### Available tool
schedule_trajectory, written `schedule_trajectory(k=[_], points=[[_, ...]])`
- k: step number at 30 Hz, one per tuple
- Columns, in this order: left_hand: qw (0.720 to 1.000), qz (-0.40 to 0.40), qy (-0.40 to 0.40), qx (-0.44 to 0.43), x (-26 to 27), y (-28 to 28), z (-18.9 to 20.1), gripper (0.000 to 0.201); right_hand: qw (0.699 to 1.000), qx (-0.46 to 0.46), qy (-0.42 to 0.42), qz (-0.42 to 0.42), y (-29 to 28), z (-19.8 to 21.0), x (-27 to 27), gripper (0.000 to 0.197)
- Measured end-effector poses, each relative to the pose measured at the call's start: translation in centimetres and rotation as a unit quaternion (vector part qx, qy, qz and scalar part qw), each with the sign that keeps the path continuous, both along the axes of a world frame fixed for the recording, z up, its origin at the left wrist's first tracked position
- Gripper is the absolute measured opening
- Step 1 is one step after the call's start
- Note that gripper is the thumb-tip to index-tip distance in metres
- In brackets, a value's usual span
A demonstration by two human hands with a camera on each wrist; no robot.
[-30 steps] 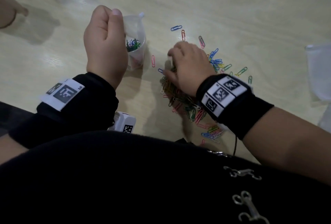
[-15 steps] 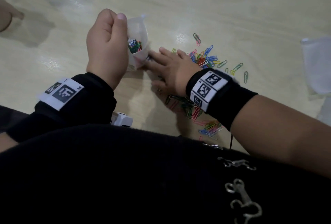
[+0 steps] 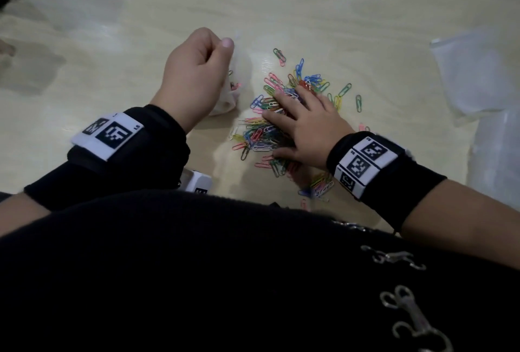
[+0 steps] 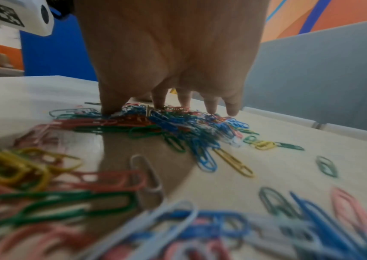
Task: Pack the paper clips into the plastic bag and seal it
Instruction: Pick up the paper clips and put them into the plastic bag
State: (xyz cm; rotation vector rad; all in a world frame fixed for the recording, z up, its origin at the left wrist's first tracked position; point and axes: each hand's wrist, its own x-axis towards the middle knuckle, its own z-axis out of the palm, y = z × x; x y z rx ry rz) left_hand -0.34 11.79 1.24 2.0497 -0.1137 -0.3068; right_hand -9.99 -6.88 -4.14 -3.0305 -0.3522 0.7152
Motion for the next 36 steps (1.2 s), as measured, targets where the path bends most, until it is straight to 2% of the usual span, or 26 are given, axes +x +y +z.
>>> schedule_trajectory(k=[4, 9, 15, 17, 19, 21, 24, 27, 28, 29, 30, 33, 36], points=[[0.996, -0.08, -0.003, 0.029, -0.4, -1.9, 0.4, 0.024, 0.995, 0.067, -0.042, -0.061, -0.6, 0.2, -0.5, 0.054], [0.986, -0.164, -0.015, 0.041, -1.3, -4.4, 1.2, 0.017, 0.983, 0.098, -0.089, -0.129, -1.9, 0.3, -0.6, 0.03], [0.981, -0.186, -0.024, 0.059, -1.7, -6.6, 0.9, 0.015, 0.964, 0.123, -0.094, -0.216, -3.5, 1.8, -0.6, 0.025], [0.98, -0.187, -0.018, 0.062, -1.7, -6.9, 0.6, 0.015, 0.949, 0.146, -0.092, -0.265, -4.2, 2.2, -0.8, 0.023], [0.98, -0.188, -0.008, 0.058, -1.6, -7.1, 0.3, 0.014, 0.914, 0.198, -0.106, -0.338, -4.9, 2.5, -1.2, 0.019], [0.982, -0.182, 0.004, 0.053, -1.6, -7.1, 0.0, 0.015, 0.863, 0.26, -0.129, -0.413, -5.6, 2.9, -1.5, 0.016], [0.983, -0.17, 0.021, 0.06, -1.8, -7.3, -0.4, 0.017, 0.755, 0.394, -0.134, -0.507, -6.1, 4.2, -1.8, 0.012], [0.985, -0.157, 0.038, 0.066, -2.0, -7.5, -0.4, 0.02, 0.621, 0.549, -0.096, -0.552, -5.8, 5.7, -1.4, 0.016], [0.985, -0.155, 0.043, 0.066, -2.2, -7.6, -0.4, 0.02, 0.588, 0.583, -0.069, -0.557, -5.5, 6.1, -1.2, 0.016], [0.985, -0.155, 0.048, 0.064, -2.3, -7.7, -0.3, 0.02, 0.572, 0.6, -0.043, -0.558, -5.1, 6.5, -1.0, 0.015], [0.984, -0.157, 0.051, 0.062, -2.5, -7.8, -0.3, 0.02, 0.574, 0.599, -0.022, -0.558, -4.7, 6.7, -0.9, 0.015], [0.984, -0.16, 0.055, 0.051, -3.1, -8.0, -0.2, 0.02, 0.617, 0.547, -0.015, -0.566, -3.8, 6.7, -0.3, 0.018], [0.985, -0.153, 0.06, 0.042, -3.4, -8.1, -0.1, 0.018, 0.688, 0.479, -0.024, -0.544, -3.5, 6.6, 0.2, 0.017]])
